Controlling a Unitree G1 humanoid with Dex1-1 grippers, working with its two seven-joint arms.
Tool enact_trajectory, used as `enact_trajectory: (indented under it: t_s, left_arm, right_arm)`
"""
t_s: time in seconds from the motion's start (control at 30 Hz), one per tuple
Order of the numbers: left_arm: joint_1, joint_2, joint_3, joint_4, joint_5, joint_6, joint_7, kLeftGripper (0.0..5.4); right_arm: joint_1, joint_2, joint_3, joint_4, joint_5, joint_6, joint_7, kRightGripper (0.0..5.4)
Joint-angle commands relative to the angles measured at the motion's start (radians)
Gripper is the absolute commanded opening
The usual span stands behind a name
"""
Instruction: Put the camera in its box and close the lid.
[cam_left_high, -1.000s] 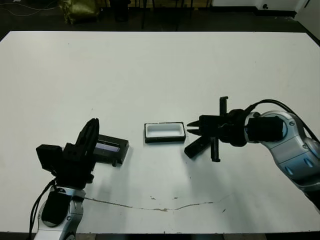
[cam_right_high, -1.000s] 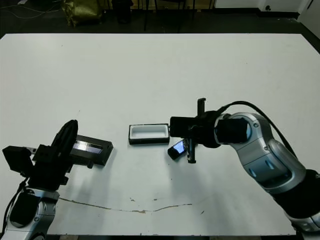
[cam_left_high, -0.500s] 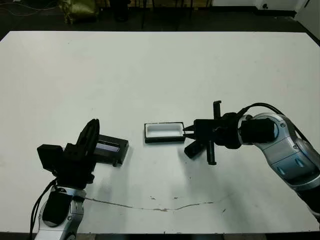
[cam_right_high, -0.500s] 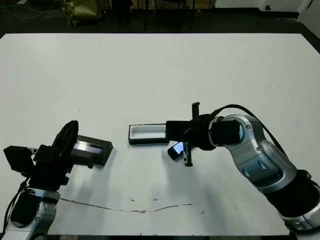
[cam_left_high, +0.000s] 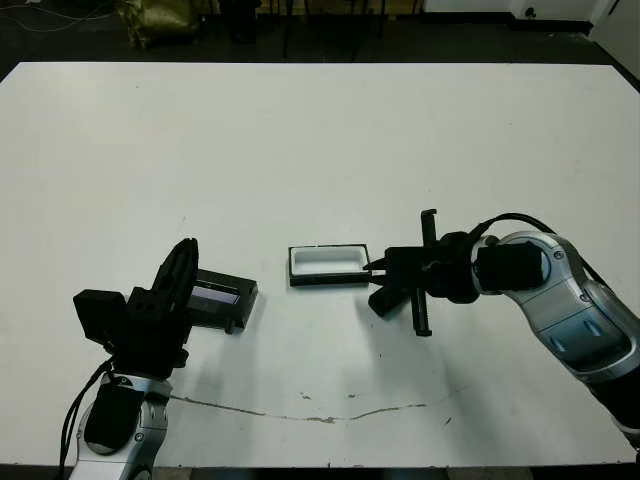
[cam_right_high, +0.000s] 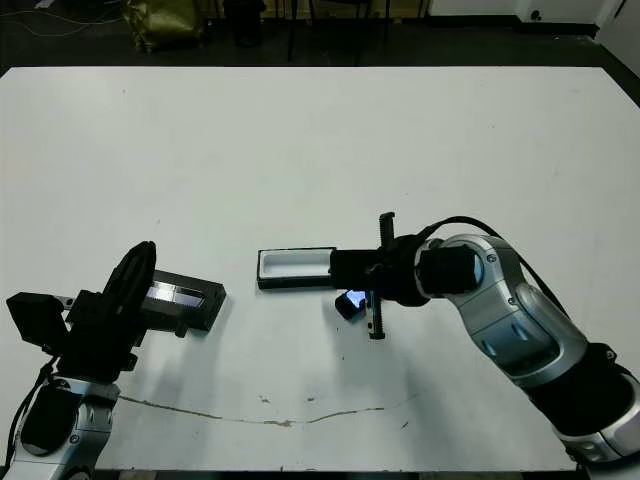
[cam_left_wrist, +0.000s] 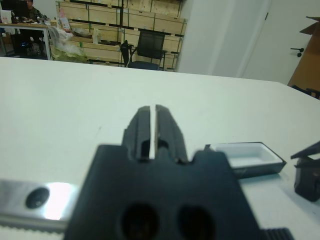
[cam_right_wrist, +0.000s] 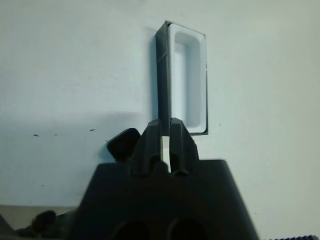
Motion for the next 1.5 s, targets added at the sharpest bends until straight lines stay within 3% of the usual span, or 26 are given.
enact_trajectory:
  t_s: [0.03,0.5,0.83,1.07,1.23,1.43,1.5]
  left_arm:
    - [0.017,0.005,0.0,0.0,0.002,0.013,0.004,0.01]
    - [0.02,0.001,0.0,0.01,-0.006,0.0,-0.001,0.01]
    - [0.022,0.0,-0.003,0.009,0.004,-0.003,0.007,0.01]
    - [0.024,0.002,-0.001,0.005,0.001,0.001,0.007,0.01]
    - [0.023,0.001,0.003,0.009,-0.007,-0.008,0.0,0.01]
    - [0.024,-0.001,0.004,0.007,-0.006,-0.009,0.006,0.01]
    - [0.022,0.0,0.004,0.013,0.0,-0.018,0.006,0.01]
  right_arm:
    - [0.027,-0.006,0.012,0.02,-0.008,-0.015,0.013,0.0]
    - [0.05,0.006,0.027,0.048,-0.026,-0.063,0.014,0.0]
    - [0.083,-0.001,0.018,0.03,-0.023,-0.025,0.023,0.0]
    - [0.101,-0.028,0.007,-0.03,-0.015,0.049,0.054,0.0]
    - [0.121,-0.062,0.001,-0.086,-0.026,0.104,0.064,0.0]
    - [0.157,-0.107,-0.024,-0.098,-0.002,0.083,0.078,0.0]
    - [0.165,-0.119,-0.033,-0.112,0.007,0.12,0.086,0.0]
